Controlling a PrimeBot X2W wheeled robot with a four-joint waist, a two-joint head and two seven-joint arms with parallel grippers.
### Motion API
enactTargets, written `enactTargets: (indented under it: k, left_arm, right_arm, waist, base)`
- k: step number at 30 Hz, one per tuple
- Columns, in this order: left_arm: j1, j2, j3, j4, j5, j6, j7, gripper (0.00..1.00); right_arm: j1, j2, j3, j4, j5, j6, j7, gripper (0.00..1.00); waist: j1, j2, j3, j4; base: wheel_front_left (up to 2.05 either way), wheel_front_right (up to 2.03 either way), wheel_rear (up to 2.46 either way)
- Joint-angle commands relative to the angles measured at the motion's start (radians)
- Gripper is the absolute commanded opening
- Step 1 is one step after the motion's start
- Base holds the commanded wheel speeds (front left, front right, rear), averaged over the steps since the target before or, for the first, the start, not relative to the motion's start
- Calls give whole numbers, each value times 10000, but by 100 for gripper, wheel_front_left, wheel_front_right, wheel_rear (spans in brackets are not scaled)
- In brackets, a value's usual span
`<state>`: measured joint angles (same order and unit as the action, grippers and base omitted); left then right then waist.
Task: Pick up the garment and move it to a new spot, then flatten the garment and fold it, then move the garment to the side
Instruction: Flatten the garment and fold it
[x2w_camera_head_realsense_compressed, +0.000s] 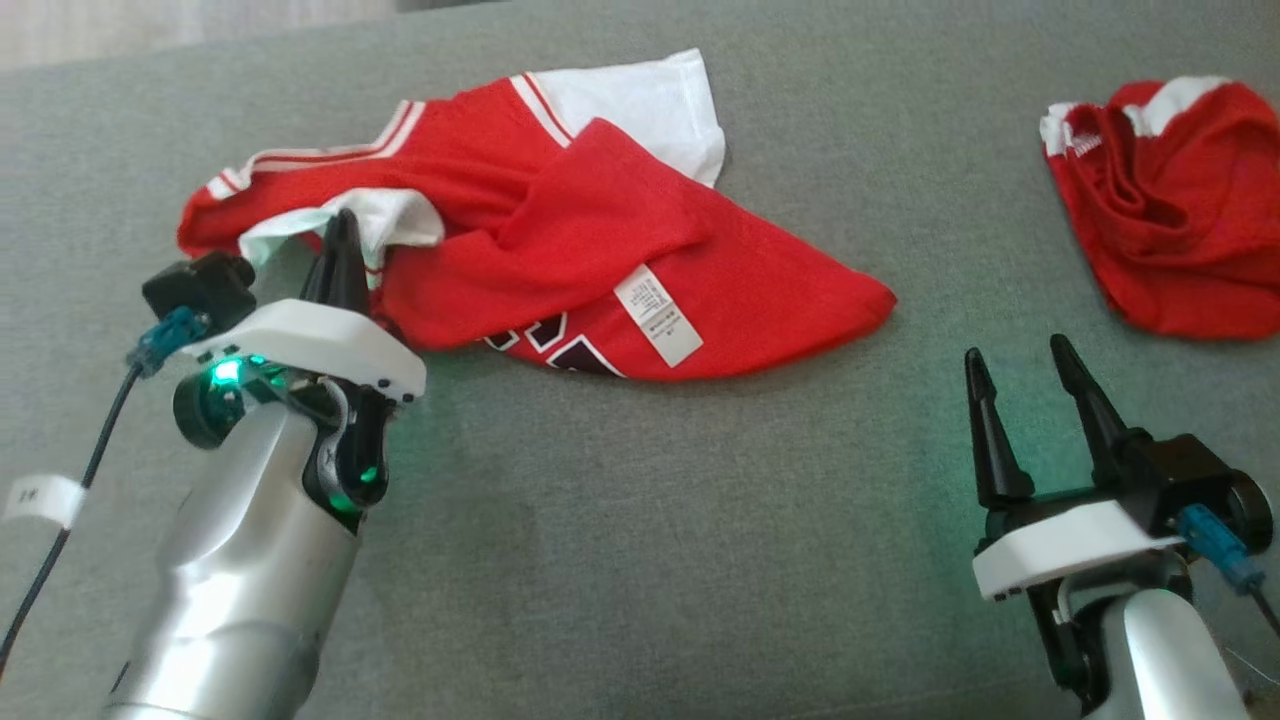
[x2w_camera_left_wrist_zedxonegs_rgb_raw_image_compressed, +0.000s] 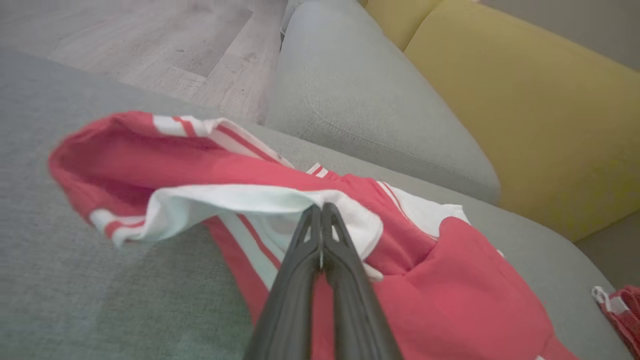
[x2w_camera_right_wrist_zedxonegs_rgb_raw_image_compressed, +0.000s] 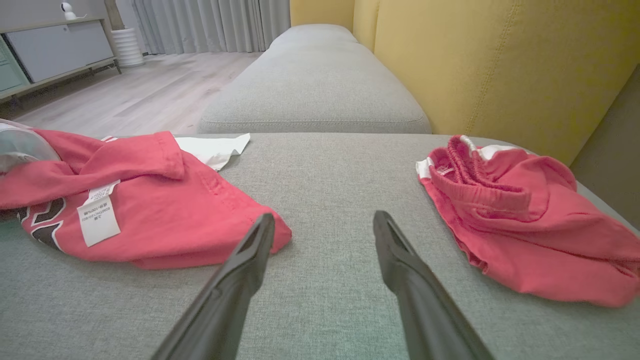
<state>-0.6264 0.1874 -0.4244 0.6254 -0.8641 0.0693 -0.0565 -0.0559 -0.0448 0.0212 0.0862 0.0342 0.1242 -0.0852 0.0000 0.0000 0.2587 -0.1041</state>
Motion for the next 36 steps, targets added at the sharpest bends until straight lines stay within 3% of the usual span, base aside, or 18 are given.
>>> enactTargets:
  k: [1,8,14,20,25,36]
  left_arm:
    - [-196,303,252,-421,3,-47,-157,0]
    - [1136,1031,348,-2423,11,28,-282,0]
    - [3300,2100,724,-4825,-216,804,223,0]
    - [5344,2561,1190,-6449,-656,1603,437,0]
    - [6374,2568,1271,-6564,-923,1912,508,0]
    - [6566,2270,1138,-5760,-979,1681,151,0]
  right_arm:
    - [-233,-54,170,-269,49,65,-86,100]
    - [2,-54,41,-174,117,65,-110,100]
    - [238,-54,-50,-114,131,65,-81,100]
    - [504,-54,-234,-130,54,65,-16,100]
    - [612,-54,-315,-243,-43,65,104,100]
    - [440,-54,-307,-376,-215,65,320,100]
  waist:
    - [0,0,-143,121]
    - [0,0,-692,615]
    - [0,0,-1077,860]
    - [0,0,-1371,995]
    - [0,0,-1445,1039]
    - [0,0,-1431,1296]
  base:
    - [0,0,0]
    - [0,0,0]
    - [0,0,0]
    - [0,0,0]
    - [0,0,0]
    - [0,0,0]
